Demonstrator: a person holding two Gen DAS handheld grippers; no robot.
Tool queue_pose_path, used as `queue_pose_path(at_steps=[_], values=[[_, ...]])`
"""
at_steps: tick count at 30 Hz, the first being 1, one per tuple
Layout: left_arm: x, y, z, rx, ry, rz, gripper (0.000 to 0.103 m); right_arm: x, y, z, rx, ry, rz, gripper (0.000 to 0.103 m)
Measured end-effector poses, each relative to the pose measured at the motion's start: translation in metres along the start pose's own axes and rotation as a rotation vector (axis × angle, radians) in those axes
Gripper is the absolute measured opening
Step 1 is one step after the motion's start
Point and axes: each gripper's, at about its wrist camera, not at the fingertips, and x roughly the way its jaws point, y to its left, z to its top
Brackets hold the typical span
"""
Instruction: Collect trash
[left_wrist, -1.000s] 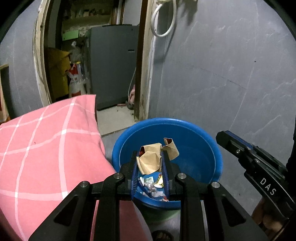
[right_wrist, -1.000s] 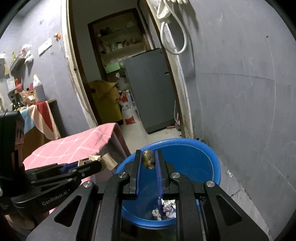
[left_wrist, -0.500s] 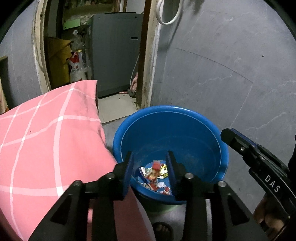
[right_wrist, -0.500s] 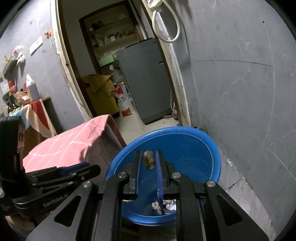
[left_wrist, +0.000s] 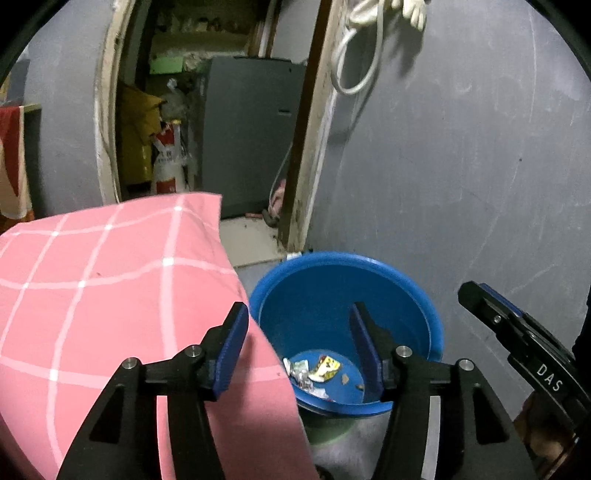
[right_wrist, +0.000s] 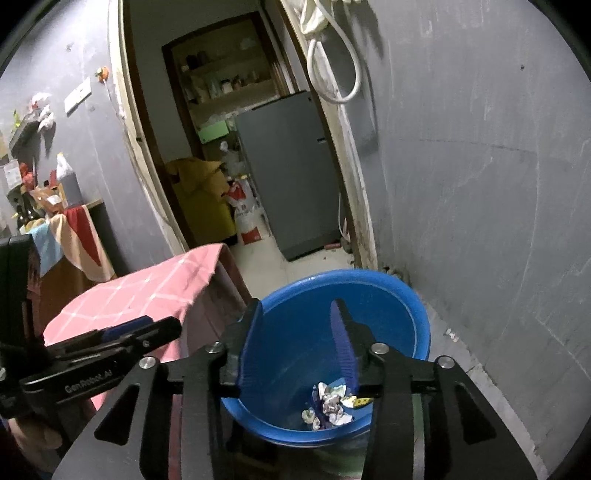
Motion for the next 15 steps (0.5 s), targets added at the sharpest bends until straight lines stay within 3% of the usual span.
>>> queue_pose_path(at_steps=[2, 8, 12, 15], values=[[-0.010, 0.003, 0.002, -0.004, -0.025, 0.002, 0.053, -0.006, 0.004, 0.003, -0.007, -0.016, -0.002, 0.043], [-0.042, 0.011, 0.006, -0.036, -0.112, -0.006, 0.071, -0.026, 0.016, 0.012, -0.026, -0.064, -0.008, 0.050], [-0.063, 0.017, 0.007, -0.049, -0.157, -0.011, 0.080, -0.042, 0.023, 0.015, -0.020, -0.105, -0.009, 0.076], [-0.080, 0.020, 0.006, -0.054, -0.189, -0.021, 0.082, -0.052, 0.027, 0.015, -0.019, -0.126, -0.013, 0.081]])
